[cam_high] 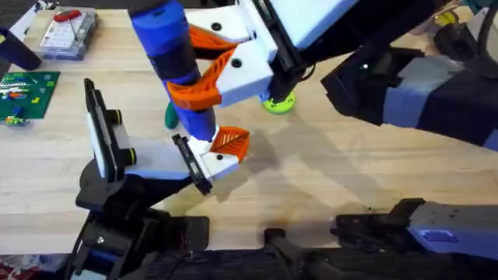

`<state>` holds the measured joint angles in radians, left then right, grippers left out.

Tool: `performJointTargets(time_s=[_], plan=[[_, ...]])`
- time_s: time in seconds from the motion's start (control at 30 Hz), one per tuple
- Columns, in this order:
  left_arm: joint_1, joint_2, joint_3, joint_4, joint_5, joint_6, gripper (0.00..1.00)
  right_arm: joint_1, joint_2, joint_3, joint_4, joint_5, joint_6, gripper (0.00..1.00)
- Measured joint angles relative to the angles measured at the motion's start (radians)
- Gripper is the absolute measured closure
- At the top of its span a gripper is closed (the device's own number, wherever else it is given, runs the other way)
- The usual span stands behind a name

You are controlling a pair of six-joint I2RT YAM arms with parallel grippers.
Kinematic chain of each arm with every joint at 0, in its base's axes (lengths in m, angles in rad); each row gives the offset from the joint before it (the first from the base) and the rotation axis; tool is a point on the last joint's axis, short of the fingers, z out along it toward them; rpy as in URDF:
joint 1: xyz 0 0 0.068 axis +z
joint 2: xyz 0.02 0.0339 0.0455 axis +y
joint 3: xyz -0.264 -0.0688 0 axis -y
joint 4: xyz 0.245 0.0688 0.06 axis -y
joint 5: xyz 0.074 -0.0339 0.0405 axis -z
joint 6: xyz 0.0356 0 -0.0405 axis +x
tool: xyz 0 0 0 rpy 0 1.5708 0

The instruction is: Pick up the gripper from the table and insert it into the empty holder that is missing its gripper. Then pick up a screw, insert it into the mounting hole, and use the screwdriver to tighten it. Finally, clean up the table by picking up the vegetable and placing it into the bucket.

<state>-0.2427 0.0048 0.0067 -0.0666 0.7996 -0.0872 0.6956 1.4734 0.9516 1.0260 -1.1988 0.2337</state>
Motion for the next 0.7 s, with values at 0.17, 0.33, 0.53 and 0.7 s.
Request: performJointTargets(time_s=[0.17,0.33,0.53,0.7], plan=[[0.000,0.000,0.000,0.000,0.000,0.000,0.983,0.000,0.007,0.000,0.000,0.002,-0.003,0.955],[0.000,0.000,0.000,0.000,0.000,0.000,0.983,0.000,0.011,0.000,-0.001,0.002,-0.003,0.953],[0.000,0.000,0.000,0.000,0.000,0.000,0.983,0.000,0.011,0.000,-0.001,0.002,-0.003,0.955],[0.000,0.000,0.000,0.000,0.000,0.000,0.983,0.000,0.011,0.000,-0.001,0.002,-0.003,0.953]])
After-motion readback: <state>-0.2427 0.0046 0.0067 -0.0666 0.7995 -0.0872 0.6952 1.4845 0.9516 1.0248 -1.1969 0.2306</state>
